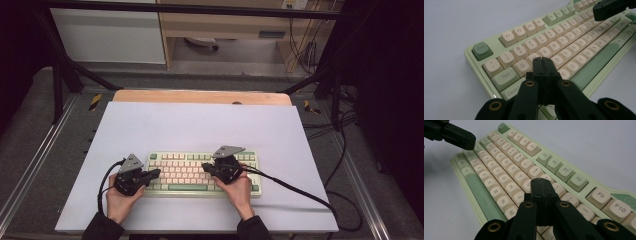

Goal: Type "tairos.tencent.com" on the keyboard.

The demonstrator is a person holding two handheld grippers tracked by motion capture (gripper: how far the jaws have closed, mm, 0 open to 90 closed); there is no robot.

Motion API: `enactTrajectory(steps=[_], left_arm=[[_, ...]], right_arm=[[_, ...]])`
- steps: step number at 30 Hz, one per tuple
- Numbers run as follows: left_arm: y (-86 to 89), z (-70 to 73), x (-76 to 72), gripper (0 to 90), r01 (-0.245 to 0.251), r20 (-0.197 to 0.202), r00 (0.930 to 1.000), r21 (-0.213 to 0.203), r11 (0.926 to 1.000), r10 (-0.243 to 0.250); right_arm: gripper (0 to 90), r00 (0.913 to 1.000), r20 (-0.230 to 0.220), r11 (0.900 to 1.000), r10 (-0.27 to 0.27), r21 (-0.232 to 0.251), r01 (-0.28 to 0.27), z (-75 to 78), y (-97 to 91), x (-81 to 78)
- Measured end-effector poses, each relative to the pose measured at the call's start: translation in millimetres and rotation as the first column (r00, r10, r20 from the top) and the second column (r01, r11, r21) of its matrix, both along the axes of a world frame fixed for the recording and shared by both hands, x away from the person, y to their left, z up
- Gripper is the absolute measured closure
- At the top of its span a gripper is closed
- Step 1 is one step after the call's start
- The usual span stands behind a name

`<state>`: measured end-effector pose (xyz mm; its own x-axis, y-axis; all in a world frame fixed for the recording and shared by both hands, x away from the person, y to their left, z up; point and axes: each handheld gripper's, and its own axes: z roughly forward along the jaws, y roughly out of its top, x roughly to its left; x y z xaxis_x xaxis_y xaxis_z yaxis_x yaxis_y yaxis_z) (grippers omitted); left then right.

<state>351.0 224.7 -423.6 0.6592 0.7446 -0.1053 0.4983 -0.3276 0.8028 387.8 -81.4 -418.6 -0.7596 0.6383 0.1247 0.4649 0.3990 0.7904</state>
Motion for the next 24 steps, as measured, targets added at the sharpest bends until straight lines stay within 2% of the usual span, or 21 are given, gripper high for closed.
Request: enactTrajectory(steps=[11, 24], left_arm=[[-0.6, -0.7, 0.3, 90.0, 0.003, -0.004, 1.0000, 0.001, 1.0000, -0.003], [-1.0, -0.8, 0.1, 90.0, 0.004, -0.002, 1.0000, 0.003, 1.0000, -0.004]], right_arm=[[90.0, 0.9997, -0.023, 0.9998, -0.001, -0.021, 0.000, -10.6, 7.4, 6.5], [90.0, 0.9998, -0.018, 0.9992, 0.006, -0.038, -0.007, -14.7, 10.9, 6.2]])
